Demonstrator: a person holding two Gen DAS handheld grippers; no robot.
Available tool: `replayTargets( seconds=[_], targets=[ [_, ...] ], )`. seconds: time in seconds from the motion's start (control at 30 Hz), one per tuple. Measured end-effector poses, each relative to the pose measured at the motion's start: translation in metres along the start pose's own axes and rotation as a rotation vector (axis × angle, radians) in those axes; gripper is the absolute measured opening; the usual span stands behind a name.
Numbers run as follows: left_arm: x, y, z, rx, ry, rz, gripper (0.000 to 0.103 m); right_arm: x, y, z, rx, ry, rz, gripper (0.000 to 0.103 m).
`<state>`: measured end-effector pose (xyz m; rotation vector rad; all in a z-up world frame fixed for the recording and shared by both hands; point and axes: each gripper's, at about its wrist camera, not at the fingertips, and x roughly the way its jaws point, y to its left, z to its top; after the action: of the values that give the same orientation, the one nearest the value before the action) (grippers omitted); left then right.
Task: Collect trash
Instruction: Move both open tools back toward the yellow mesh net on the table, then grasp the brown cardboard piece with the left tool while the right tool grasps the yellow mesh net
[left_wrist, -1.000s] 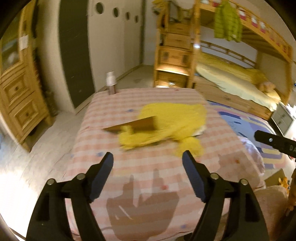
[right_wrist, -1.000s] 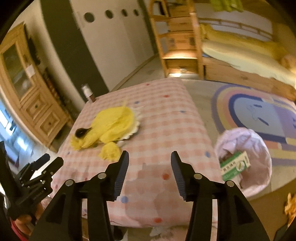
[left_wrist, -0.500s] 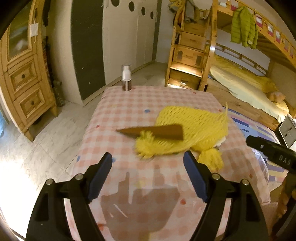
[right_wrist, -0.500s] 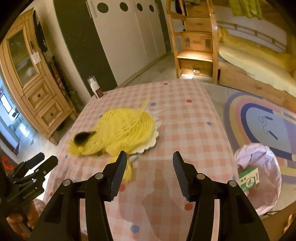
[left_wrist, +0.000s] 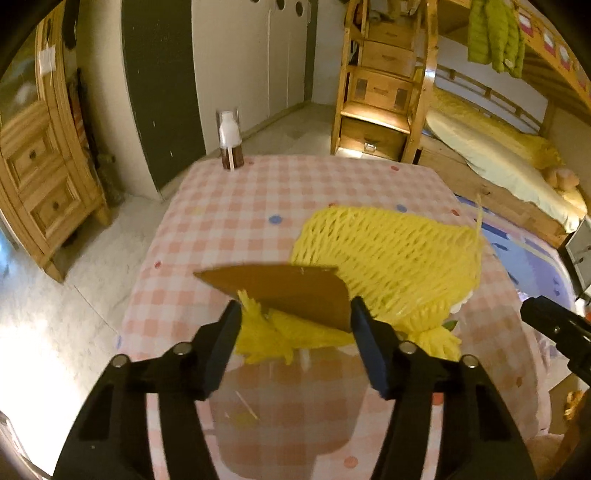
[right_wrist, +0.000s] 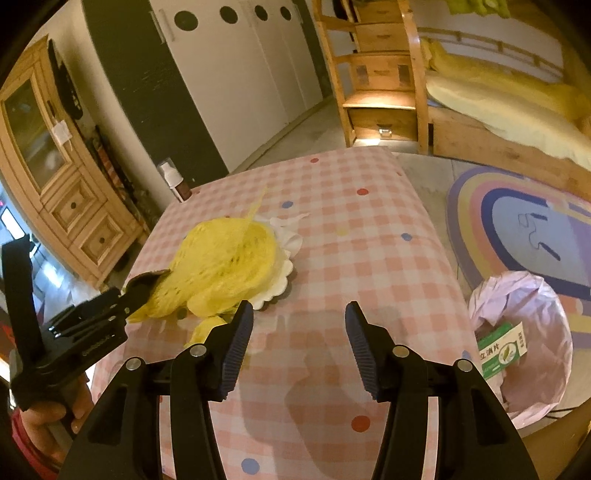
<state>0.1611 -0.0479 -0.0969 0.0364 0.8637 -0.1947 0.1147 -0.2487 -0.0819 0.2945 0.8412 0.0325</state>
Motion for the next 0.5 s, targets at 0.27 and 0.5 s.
replayTargets(
  seconds=[0.27,0.5],
  targets=[
    [-0.015,0.017,-0.008,-0.025,-0.004,-0.016,0.016,-0.003,0.009,-0.003,-0.027,0.003,-0.003,0.053],
    [-0.031,0.055,-0.021,-0.088,-0.011,-0.052,0.011,-0.004,0.019,-0.007,-0.049,0.013,-0.001,0.053]
  ],
)
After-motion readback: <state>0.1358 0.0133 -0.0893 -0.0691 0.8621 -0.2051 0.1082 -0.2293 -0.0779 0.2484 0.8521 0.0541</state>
